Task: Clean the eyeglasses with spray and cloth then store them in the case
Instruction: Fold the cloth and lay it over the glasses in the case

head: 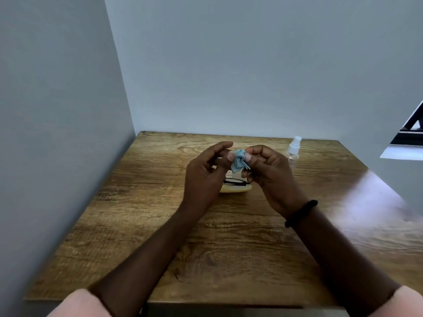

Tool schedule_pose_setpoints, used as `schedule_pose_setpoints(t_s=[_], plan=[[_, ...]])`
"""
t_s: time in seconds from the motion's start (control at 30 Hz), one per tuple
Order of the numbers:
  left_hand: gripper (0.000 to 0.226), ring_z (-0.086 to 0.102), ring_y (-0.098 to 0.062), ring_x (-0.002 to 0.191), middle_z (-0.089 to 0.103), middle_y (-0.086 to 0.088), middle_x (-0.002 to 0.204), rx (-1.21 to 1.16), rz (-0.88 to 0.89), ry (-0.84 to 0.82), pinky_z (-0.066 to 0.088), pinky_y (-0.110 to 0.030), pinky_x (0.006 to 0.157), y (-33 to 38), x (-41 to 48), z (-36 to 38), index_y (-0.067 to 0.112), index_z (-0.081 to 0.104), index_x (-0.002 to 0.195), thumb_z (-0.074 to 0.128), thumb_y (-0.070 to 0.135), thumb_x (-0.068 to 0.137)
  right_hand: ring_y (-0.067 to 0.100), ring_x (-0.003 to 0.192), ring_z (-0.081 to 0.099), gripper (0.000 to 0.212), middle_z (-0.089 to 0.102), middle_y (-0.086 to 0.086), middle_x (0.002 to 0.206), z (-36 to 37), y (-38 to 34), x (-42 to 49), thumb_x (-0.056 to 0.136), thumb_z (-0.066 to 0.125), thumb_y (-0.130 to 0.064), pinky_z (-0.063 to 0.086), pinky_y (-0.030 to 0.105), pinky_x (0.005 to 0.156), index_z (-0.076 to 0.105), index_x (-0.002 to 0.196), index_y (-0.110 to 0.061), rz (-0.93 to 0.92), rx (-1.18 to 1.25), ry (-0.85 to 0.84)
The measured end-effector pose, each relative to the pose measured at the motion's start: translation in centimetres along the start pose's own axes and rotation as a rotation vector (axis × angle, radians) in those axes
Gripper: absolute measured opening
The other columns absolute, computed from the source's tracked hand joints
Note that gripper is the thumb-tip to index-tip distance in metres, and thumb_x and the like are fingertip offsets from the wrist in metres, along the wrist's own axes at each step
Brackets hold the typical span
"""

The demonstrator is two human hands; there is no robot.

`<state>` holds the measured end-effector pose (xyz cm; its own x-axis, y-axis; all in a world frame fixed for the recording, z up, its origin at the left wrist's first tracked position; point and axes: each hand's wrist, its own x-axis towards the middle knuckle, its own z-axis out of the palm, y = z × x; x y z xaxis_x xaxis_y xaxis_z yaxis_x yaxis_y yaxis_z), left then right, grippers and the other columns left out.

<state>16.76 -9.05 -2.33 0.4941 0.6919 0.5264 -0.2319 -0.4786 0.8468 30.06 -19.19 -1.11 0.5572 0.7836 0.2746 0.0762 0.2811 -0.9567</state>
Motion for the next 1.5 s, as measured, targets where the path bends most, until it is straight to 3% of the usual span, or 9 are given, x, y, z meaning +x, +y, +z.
schedule_pose_setpoints(t_s=[0.2, 0.37, 0.57, 0.73, 0.93, 1.07, 1.2, 1.33, 1.5], plan=[[0.019, 0.069, -0.004, 0.078, 0.073, -0.004, 0.09, -0.119, -0.102, -0.028, 0.057, -0.021, 0.061, 0.3, 0.1, -0.8, 0.018, 0.074, 0.113, 0.071, 0.011, 0.096, 0.023, 0.064, 0.059, 0.019, 0.072, 0.007, 0.085, -0.3, -0.1, -0.6, 0.086, 0.067, -0.023, 0.045, 0.033, 0.058, 0.068, 0.098, -0.007, -0.022, 0.05, -0.018], [0.013, 0.067, -0.003, 0.072, 0.073, 0.012, 0.078, -0.22, -0.139, -0.004, 0.058, -0.02, 0.061, 0.9, 0.3, -1.2, 0.016, 0.074, 0.107, 0.069, 0.013, 0.096, 0.019, 0.06, 0.061, 0.016, 0.07, 0.0, 0.08, -0.1, -0.1, -1.2, 0.098, 0.059, -0.009, 0.045, 0.028, 0.052, 0.066, 0.111, -0.003, -0.179, -0.152, 0.012], [0.017, 0.071, -0.012, 0.081, 0.073, 0.007, 0.082, -0.272, -0.163, -0.009, 0.062, -0.026, 0.065, 1.7, 0.1, -1.6, 0.02, 0.076, 0.102, 0.071, 0.025, 0.087, 0.016, 0.069, 0.066, 0.043, 0.067, -0.008, 0.1, 0.8, -0.2, -2.1, 0.091, 0.067, -0.036, 0.053, 0.027, 0.054, 0.059, 0.129, -0.015, -0.453, -0.515, -0.037], [0.019, 0.072, -0.011, 0.081, 0.075, 0.005, 0.084, -0.261, -0.171, -0.031, 0.061, -0.025, 0.066, 1.7, 0.0, -1.6, 0.018, 0.076, 0.102, 0.071, 0.027, 0.086, 0.004, 0.065, 0.063, 0.012, 0.07, -0.009, 0.087, 0.8, 0.4, -2.0, 0.091, 0.072, -0.016, 0.047, 0.015, 0.055, 0.069, 0.102, -0.011, -0.629, -0.784, 0.045], [0.022, 0.073, -0.011, 0.08, 0.077, 0.005, 0.086, -0.268, -0.182, -0.016, 0.06, -0.024, 0.065, 1.9, 0.1, -1.6, 0.017, 0.076, 0.096, 0.071, 0.032, 0.081, 0.013, 0.068, 0.061, 0.013, 0.066, -0.005, 0.081, 1.3, -0.1, -2.3, 0.096, 0.059, -0.016, 0.047, 0.031, 0.055, 0.065, 0.089, -0.007, -0.5, -0.477, -0.052], [0.022, 0.073, -0.012, 0.08, 0.077, 0.005, 0.086, -0.32, -0.211, -0.028, 0.06, -0.025, 0.065, 2.3, 0.2, -1.6, 0.017, 0.076, 0.093, 0.07, 0.033, 0.079, 0.033, 0.063, 0.051, 0.026, 0.056, 0.03, 0.077, 1.3, -0.7, -2.3, 0.094, 0.052, -0.014, 0.043, 0.04, 0.057, 0.056, 0.086, 0.01, -0.201, -0.001, -0.086], [0.009, 0.071, -0.013, 0.078, 0.075, 0.004, 0.084, -0.381, -0.252, -0.041, 0.058, -0.027, 0.063, 2.5, 0.5, -2.0, 0.028, 0.079, 0.089, 0.076, 0.035, 0.086, 0.023, 0.055, 0.055, 0.023, 0.061, 0.014, 0.068, 1.3, -1.3, -2.2, 0.091, 0.049, -0.016, 0.045, 0.028, 0.048, 0.062, 0.075, -0.006, -0.075, 0.217, -0.09], [0.015, 0.072, -0.019, 0.086, 0.075, -0.002, 0.088, -0.521, -0.294, -0.179, 0.06, -0.03, 0.069, 2.9, 0.3, -2.2, 0.03, 0.08, 0.099, 0.078, 0.037, 0.086, 0.021, 0.054, 0.054, 0.024, 0.061, 0.009, 0.066, 1.5, -1.4, -2.1, 0.091, 0.051, -0.021, 0.045, 0.026, 0.045, 0.063, 0.073, -0.009, -0.035, 0.26, -0.075], [0.016, 0.073, -0.025, 0.095, 0.074, -0.012, 0.097, -0.531, -0.306, -0.181, 0.062, -0.033, 0.076, 2.7, 0.2, -2.0, 0.027, 0.079, 0.104, 0.073, 0.027, 0.089, 0.016, 0.058, 0.059, 0.023, 0.068, 0.008, 0.076, 1.7, -1.1, -2.4, 0.094, 0.053, -0.024, 0.044, 0.024, 0.047, 0.067, 0.089, -0.006, -0.136, 0.028, -0.016]])
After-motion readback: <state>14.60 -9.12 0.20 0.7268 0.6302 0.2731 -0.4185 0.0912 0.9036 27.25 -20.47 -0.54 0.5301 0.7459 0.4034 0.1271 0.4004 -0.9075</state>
